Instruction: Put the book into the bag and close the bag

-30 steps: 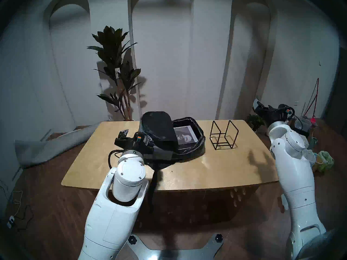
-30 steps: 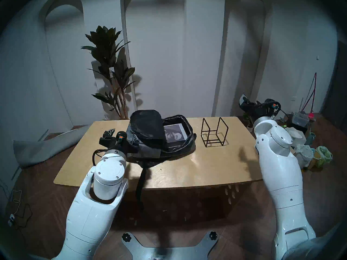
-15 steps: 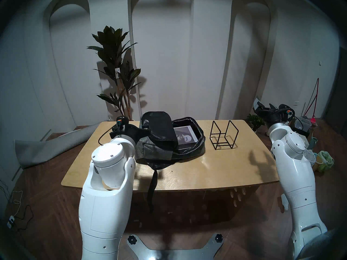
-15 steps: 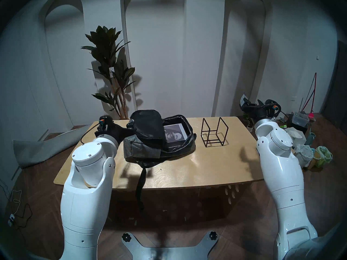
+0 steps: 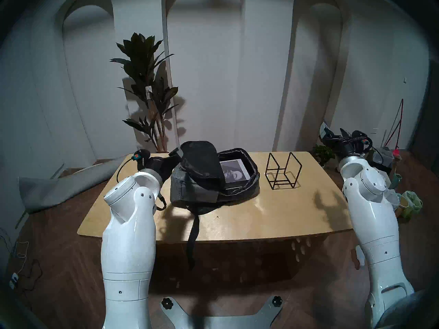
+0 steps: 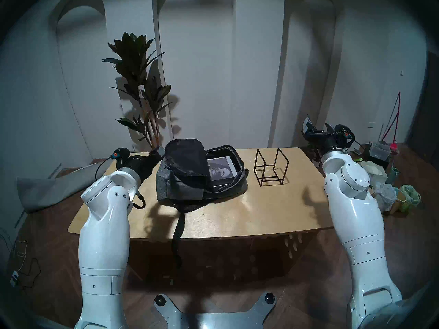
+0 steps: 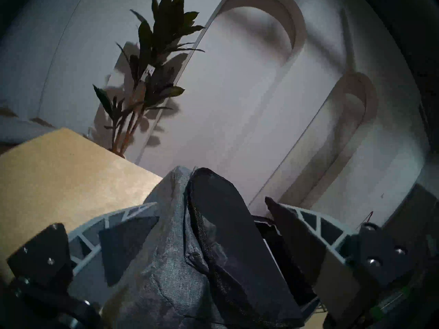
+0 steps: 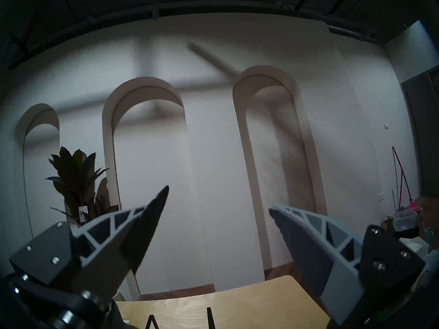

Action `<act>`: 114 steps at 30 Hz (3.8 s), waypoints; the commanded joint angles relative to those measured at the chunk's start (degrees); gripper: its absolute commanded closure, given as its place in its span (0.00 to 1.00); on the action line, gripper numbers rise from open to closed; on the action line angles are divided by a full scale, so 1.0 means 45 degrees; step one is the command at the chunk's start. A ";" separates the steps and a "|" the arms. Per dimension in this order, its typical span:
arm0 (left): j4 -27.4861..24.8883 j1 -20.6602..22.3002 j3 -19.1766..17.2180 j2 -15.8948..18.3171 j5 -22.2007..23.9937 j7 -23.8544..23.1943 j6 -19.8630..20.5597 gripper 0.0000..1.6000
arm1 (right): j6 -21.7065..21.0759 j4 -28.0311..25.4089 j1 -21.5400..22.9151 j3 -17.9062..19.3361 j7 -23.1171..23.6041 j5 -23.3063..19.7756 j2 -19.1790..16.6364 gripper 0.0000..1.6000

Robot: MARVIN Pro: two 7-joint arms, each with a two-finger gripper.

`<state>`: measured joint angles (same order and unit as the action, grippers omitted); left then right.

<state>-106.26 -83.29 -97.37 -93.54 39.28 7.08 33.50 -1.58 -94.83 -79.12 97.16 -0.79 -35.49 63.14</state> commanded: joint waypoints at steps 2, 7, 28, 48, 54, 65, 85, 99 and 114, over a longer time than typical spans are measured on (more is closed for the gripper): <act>0.1105 0.1502 -0.0183 -0.0521 0.2659 0.0593 -0.0575 0.00 | 0.0588 -0.0133 0.0090 -0.0010 0.0187 0.0192 0.0020 0.00; 0.1731 0.2044 -0.0259 -0.0816 0.3888 0.1490 -0.1080 0.00 | 0.0908 0.0024 0.0122 0.0011 0.0306 0.0346 0.0024 0.00; 0.2857 0.3584 -0.0358 -0.1546 0.4822 0.4144 -0.1482 0.00 | 0.1777 0.0709 0.0517 -0.0021 0.0759 0.0599 0.0212 0.00; 0.2739 0.3286 0.0490 -0.0827 0.3624 0.3964 -0.1923 0.00 | 0.1636 0.0780 0.0613 0.0115 0.0846 0.0323 0.0442 0.00; 0.2804 0.3137 0.0735 -0.0695 0.3520 0.3808 -0.1760 0.00 | 0.1538 0.0703 0.0640 0.0134 0.0867 0.0196 0.0485 0.00; 0.3169 0.3250 0.0925 -0.0533 0.3258 0.3653 -0.1897 0.00 | 0.1511 0.0543 0.0472 0.0245 0.0886 0.0037 0.0458 0.00; 0.3668 0.3417 0.0886 -0.0414 0.3207 0.3518 -0.2121 0.00 | 0.1506 0.0511 0.0412 0.0158 0.0887 -0.0023 0.0444 0.00; 0.4065 0.3621 0.1182 -0.0354 0.3448 0.3264 -0.1844 0.00 | 0.1548 0.0774 0.0562 0.0146 0.0823 0.0019 0.0453 0.00; 0.3988 0.3753 0.1483 -0.0105 0.3010 0.3400 -0.1975 0.00 | 0.1481 0.1070 0.0722 0.0071 0.0872 -0.0091 0.0524 0.00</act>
<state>-87.15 -68.53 -91.07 -94.62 53.96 22.68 25.63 5.21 -89.66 -77.16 97.75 2.88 -35.45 65.27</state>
